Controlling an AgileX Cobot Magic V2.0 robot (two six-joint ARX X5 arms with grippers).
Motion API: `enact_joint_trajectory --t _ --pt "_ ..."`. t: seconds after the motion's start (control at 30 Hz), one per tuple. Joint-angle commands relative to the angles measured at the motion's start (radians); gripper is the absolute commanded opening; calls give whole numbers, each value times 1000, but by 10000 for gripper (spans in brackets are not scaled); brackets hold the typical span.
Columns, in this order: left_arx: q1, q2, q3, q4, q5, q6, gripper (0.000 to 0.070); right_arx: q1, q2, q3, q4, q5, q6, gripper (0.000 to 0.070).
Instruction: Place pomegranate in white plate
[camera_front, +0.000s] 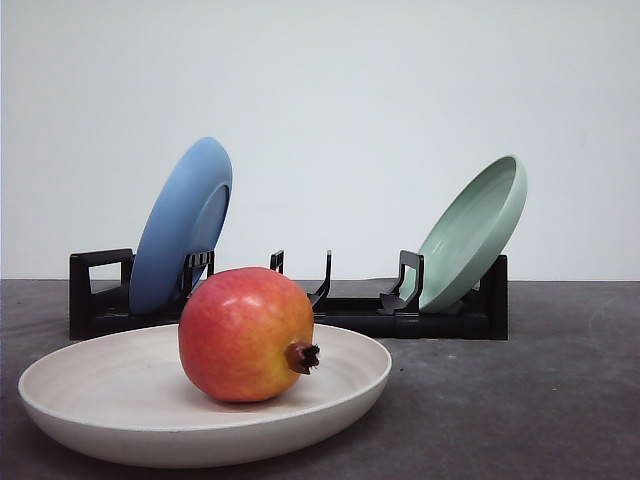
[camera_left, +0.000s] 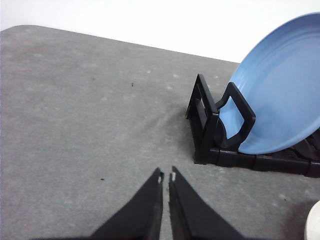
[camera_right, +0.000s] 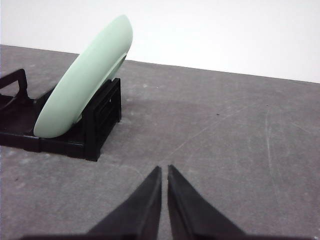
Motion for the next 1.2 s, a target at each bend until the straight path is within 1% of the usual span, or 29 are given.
enact_joint_trajectory --t 0.0,1.17 --pt "1 0 -11 0 2 -7 0 -1 0 -5 13 2 11 18" --pt "1 0 -11 0 2 -7 0 -1 0 -5 13 2 11 18"
